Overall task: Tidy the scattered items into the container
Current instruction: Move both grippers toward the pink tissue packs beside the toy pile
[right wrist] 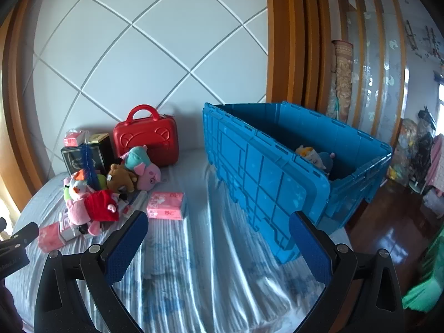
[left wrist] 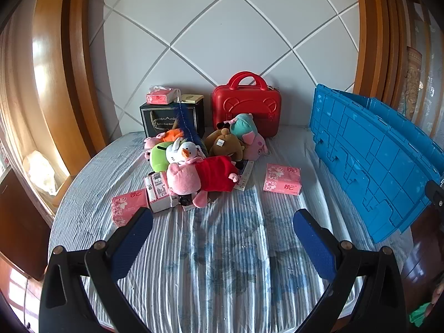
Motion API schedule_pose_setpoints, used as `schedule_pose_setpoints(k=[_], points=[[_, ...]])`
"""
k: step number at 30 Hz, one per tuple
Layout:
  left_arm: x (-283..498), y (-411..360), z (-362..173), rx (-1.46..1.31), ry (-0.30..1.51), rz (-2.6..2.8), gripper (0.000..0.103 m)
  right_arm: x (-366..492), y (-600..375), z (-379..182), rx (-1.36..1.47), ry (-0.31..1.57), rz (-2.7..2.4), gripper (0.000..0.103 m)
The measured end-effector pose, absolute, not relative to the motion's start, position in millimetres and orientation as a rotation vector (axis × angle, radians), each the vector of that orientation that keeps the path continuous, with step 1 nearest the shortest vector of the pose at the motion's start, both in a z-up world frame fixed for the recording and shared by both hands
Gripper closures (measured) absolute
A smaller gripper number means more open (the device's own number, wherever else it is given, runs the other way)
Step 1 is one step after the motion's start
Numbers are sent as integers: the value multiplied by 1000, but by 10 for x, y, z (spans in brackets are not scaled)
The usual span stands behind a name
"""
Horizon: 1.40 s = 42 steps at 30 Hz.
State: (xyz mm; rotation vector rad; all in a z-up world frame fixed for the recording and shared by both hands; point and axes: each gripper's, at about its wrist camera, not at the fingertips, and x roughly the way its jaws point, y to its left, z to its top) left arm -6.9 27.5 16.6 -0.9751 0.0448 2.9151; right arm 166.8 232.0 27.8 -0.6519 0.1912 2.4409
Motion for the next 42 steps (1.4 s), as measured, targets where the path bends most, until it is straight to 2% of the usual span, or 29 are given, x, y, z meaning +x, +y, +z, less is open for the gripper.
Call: schedule_pose_setpoints(k=[15,25,33,37,42], points=[[-183,306,80,-1033,0,2943,0,1500,2484,207,-671,173,2482,0],[-423,157,-359,-1271,-11,2991,0,965,2633,-109,-773,139,2628,0],[-538,-563,-758,-1478,-50,3108,0,344,2517,-710,-1147,291,2705,0],[-735,-966,-841,-1513,-67,3132,0,129,2225,-765,-1211,208,2720,0],[-1176,-1415,-992,-1506,-49,3068,0,-229,1808,-797,-1256,216,2670,0]])
